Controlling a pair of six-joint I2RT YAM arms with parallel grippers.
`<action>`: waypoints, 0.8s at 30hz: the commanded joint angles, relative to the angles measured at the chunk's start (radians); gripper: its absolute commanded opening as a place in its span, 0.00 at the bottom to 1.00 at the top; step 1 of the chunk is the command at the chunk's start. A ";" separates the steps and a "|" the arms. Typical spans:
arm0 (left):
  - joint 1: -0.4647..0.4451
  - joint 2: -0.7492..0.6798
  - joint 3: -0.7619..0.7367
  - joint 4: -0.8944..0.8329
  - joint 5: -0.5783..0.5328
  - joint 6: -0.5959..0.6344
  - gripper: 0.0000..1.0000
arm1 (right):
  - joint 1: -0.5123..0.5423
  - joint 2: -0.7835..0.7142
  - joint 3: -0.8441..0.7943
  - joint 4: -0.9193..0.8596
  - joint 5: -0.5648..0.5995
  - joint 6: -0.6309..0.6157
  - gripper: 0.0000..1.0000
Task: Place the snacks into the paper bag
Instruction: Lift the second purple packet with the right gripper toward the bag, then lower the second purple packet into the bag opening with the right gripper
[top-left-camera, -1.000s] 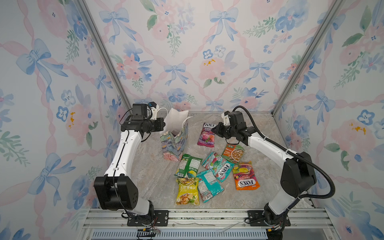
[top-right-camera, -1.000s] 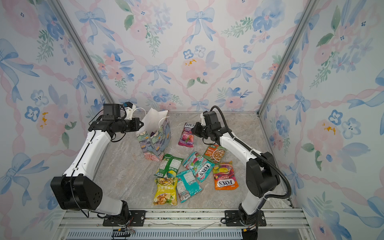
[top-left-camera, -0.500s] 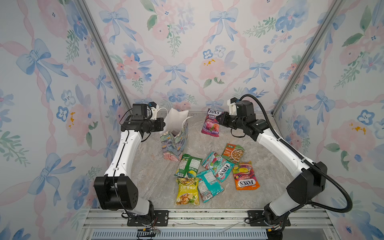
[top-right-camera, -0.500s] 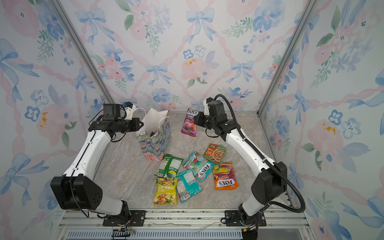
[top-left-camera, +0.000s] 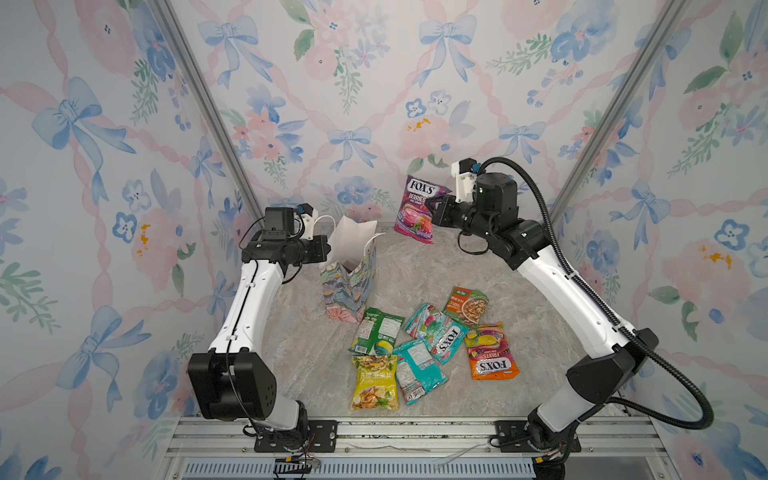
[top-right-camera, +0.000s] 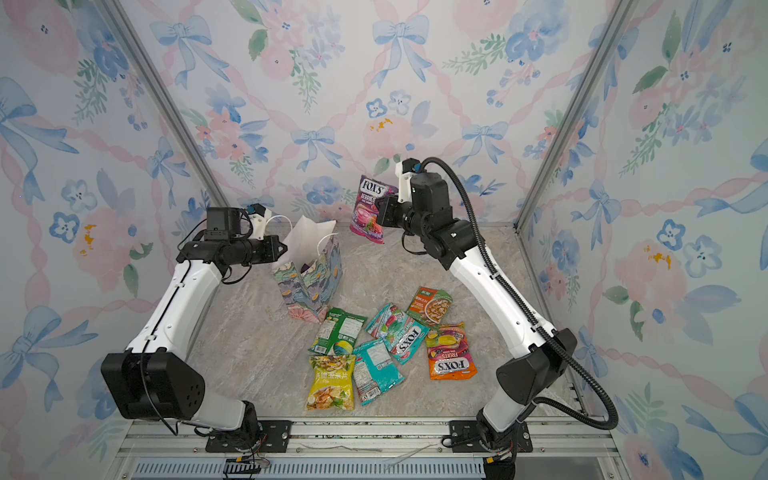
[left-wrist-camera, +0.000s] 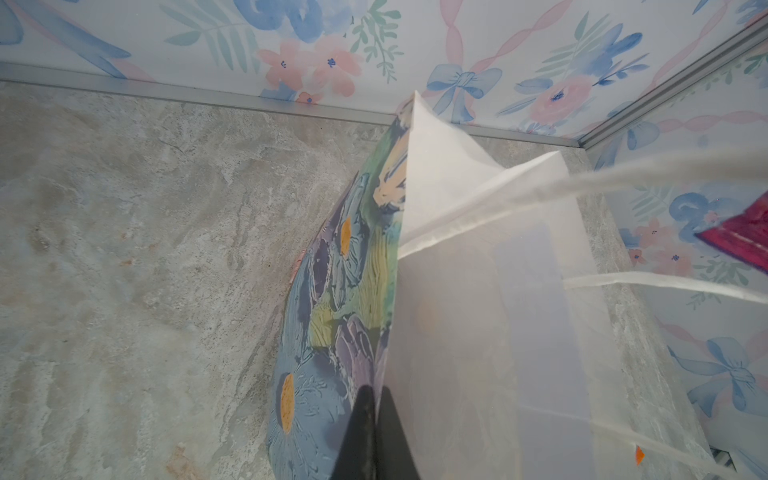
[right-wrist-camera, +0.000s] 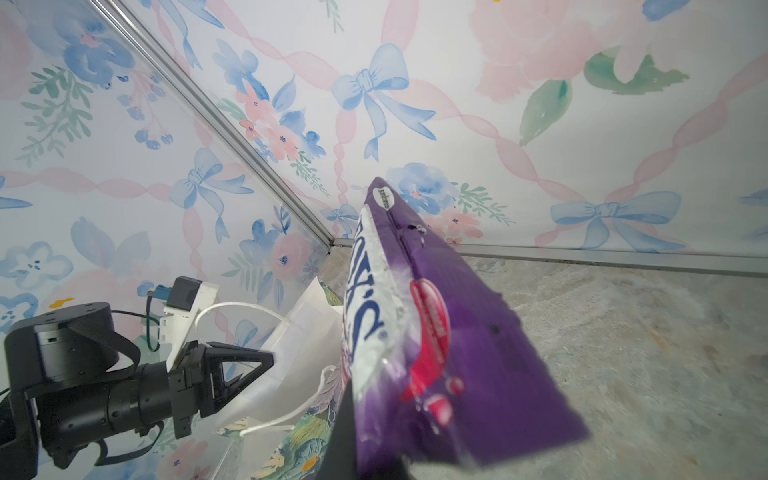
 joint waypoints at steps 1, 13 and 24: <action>0.003 -0.017 -0.022 -0.005 0.027 0.011 0.00 | 0.019 0.045 0.089 -0.003 0.044 -0.050 0.00; 0.003 -0.024 -0.024 -0.005 0.034 0.012 0.00 | 0.080 0.247 0.398 -0.041 0.066 -0.098 0.00; 0.003 -0.029 -0.025 -0.004 0.042 0.008 0.00 | 0.163 0.404 0.592 -0.083 0.028 -0.088 0.00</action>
